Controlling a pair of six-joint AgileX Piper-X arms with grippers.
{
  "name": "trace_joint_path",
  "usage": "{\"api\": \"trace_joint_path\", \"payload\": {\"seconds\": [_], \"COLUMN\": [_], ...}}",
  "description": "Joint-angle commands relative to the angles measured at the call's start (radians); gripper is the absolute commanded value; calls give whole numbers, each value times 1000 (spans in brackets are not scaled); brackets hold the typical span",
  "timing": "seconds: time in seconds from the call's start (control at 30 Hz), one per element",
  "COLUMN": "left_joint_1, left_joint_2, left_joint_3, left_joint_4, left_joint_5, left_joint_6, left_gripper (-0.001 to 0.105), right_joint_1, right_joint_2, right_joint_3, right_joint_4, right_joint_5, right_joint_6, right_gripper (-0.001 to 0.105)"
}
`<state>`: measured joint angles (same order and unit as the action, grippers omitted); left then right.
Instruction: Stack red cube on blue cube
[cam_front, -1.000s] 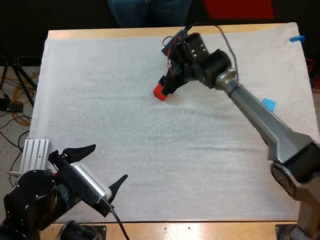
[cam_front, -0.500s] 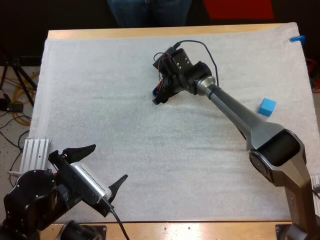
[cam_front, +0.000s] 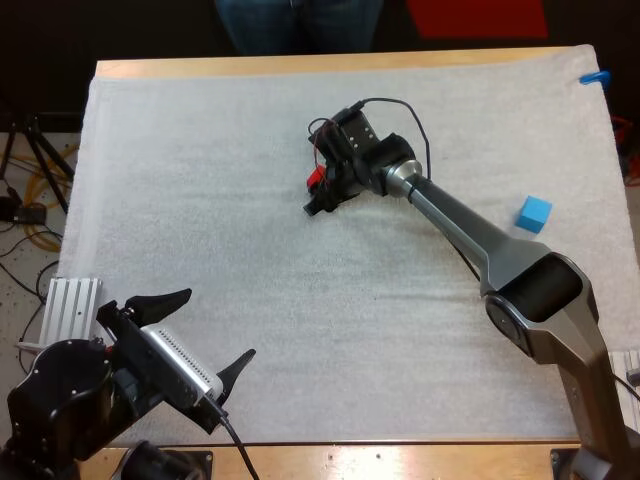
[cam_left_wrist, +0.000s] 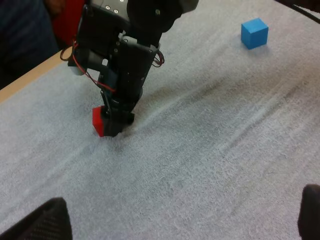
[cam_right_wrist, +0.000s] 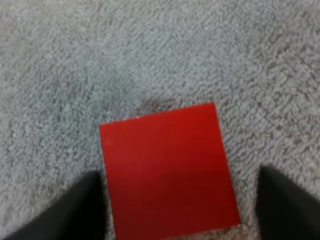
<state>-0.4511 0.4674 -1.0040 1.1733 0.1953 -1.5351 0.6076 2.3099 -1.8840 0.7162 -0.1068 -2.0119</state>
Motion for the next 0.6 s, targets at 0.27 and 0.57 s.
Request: {"api": "trace_joint_path", "payload": {"seconds": [0.27, 0.57], "left_joint_1": [-3, -3], "left_joint_2": [3, 3], "left_joint_3": [-8, -8], "left_joint_4": [3, -13], "left_joint_5": [4, 4], "left_joint_6": [-8, -8], "left_gripper": [87, 87], "right_joint_1": [1, -7], "right_joint_2": [-16, -151], "right_joint_3": [-118, -147], "right_joint_4": [45, 159], "right_joint_5": [4, 67], "right_joint_6": [42, 40], "right_gripper": [19, 20]}}
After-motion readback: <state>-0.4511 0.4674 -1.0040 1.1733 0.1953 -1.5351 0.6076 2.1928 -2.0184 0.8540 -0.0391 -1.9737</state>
